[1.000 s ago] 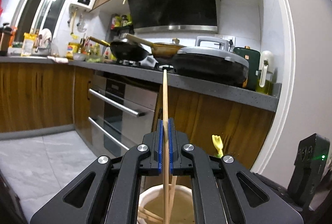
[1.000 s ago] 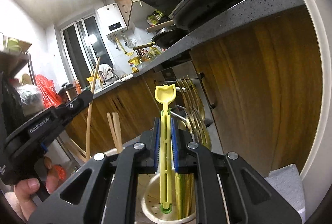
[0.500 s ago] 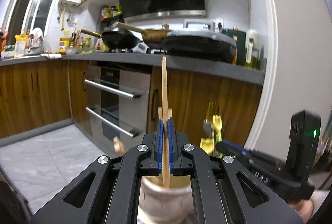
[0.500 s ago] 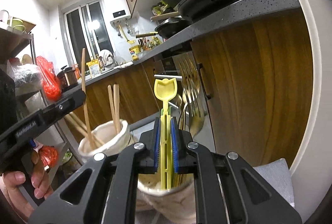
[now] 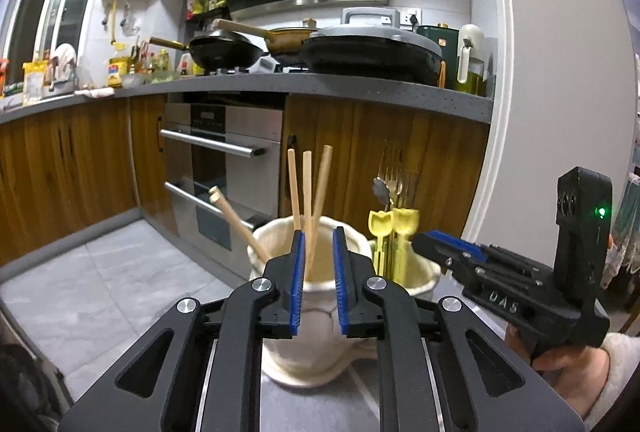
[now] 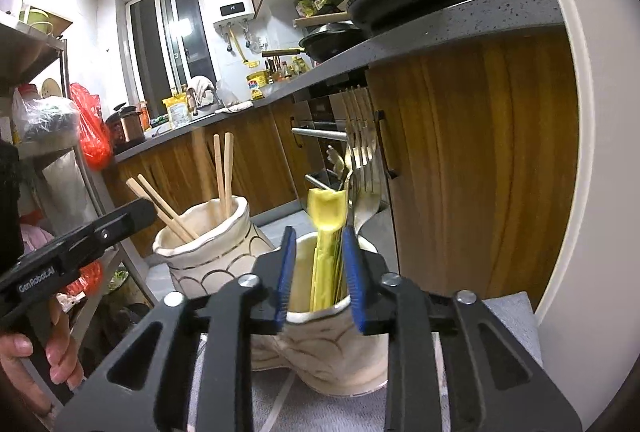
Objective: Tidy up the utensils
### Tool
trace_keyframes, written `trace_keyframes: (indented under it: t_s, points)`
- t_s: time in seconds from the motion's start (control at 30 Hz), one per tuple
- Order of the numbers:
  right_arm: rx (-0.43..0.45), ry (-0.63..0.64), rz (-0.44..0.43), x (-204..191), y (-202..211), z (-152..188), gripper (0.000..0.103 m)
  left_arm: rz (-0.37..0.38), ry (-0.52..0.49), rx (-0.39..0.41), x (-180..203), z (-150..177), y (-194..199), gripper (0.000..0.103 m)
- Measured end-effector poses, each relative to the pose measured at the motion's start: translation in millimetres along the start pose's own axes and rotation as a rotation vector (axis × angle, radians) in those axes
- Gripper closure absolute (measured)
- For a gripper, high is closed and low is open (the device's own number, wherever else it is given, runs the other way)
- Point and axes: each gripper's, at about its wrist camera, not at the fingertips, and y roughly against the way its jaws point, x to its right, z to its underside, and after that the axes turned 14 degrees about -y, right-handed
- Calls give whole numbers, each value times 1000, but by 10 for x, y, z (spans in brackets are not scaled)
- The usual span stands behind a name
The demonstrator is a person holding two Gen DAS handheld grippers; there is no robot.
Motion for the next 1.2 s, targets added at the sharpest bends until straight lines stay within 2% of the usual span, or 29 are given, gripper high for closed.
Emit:
trace_keyframes:
  t_s: [0.17,0.23,0.43,0.5,0.53,0.6,0.67,0.73,0.77,0.8,1.07,1.2]
  points:
    - [-17,-14,13,25,166,55,78,7,3,-21,20,106,181,80]
    - [-34,0,25,6,248,109,73,12,5,-33,37,186,260,78]
    - [-124,100,86,-48,441,398,70,-1,-22,-97,142,498,398,76]
    - [-131,133,108,-55,509,481,68,-8,-18,-112,155,580,421,71]
    - [-127,144,114,-53,533,505,65,-17,-16,-117,161,631,437,67]
    - [-111,171,131,-53,585,556,51,-43,-20,-115,170,677,466,54]
    - [-109,182,149,-44,601,580,49,-71,-30,-98,188,715,502,50]
    - [-105,183,158,-49,616,592,45,-106,-43,-69,200,731,536,39]
    - [-96,183,159,-46,627,590,39,-122,-47,-54,198,731,546,30]
    - [-84,185,156,-55,636,585,36,-141,-50,-34,195,734,563,26]
    - [16,211,157,-35,702,647,17,-198,-21,41,135,793,585,12]
    - [66,215,149,-41,763,634,15,-200,-30,45,154,787,575,11]
